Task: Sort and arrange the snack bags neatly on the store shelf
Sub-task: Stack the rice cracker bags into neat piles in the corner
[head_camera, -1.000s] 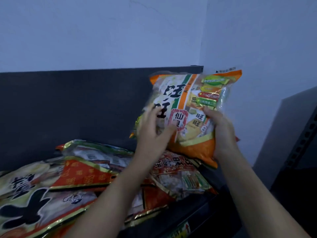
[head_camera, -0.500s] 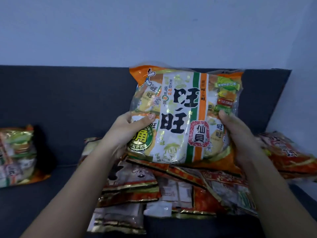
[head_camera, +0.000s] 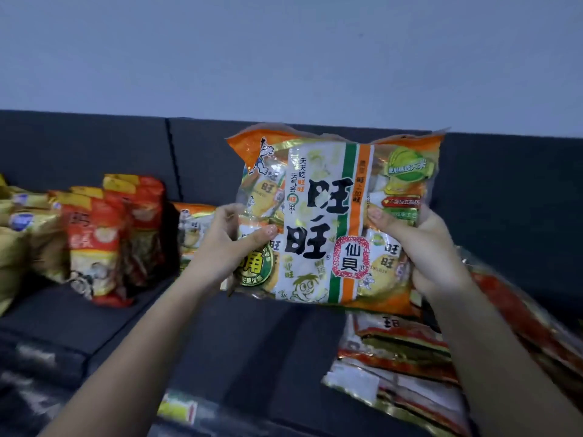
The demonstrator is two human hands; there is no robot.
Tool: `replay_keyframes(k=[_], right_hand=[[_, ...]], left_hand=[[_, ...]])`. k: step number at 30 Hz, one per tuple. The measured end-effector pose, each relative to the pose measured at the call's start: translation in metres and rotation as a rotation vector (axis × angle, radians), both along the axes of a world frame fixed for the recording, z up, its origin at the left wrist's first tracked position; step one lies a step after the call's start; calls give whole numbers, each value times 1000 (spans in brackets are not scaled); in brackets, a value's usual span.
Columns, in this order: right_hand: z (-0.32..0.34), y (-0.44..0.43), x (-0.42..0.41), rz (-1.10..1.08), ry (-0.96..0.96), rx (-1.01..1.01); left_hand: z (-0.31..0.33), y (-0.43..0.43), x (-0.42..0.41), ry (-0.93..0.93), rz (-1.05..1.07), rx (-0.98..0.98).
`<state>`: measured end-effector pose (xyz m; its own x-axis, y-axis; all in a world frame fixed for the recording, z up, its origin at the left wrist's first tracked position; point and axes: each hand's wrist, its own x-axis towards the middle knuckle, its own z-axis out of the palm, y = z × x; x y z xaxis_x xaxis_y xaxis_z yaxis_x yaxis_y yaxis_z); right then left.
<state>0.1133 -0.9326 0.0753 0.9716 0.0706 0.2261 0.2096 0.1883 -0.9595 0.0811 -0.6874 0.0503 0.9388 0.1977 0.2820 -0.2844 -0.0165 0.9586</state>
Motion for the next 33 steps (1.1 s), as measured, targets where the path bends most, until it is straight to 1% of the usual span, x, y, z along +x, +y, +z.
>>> replay_keyframes(k=[5,9,12,16,18,21,25,30,33], right_hand=[[-27,89,-3,30,36,-22],[-45,141,-1,59,59,-40],[-65,165,4,59,110,-39],[-89,180,16,66,160,-55],[-97,182,26,75,147,-65],[-105,186,44,90,119,-109],[-121,197,61,95,101,-124],[-140,204,73,67,110,-161],[-150,215,83,12,101,-210]], left_hand=[[-38,90,-22,66,-48,198],[-61,139,-33,125,-34,265],[-74,157,-35,120,7,287],[-98,170,-24,117,27,291],[-108,175,-16,123,30,285],[-116,180,-3,124,56,339],[-123,194,19,121,82,358],[-143,214,47,164,7,357],[-155,232,66,187,1,360]])
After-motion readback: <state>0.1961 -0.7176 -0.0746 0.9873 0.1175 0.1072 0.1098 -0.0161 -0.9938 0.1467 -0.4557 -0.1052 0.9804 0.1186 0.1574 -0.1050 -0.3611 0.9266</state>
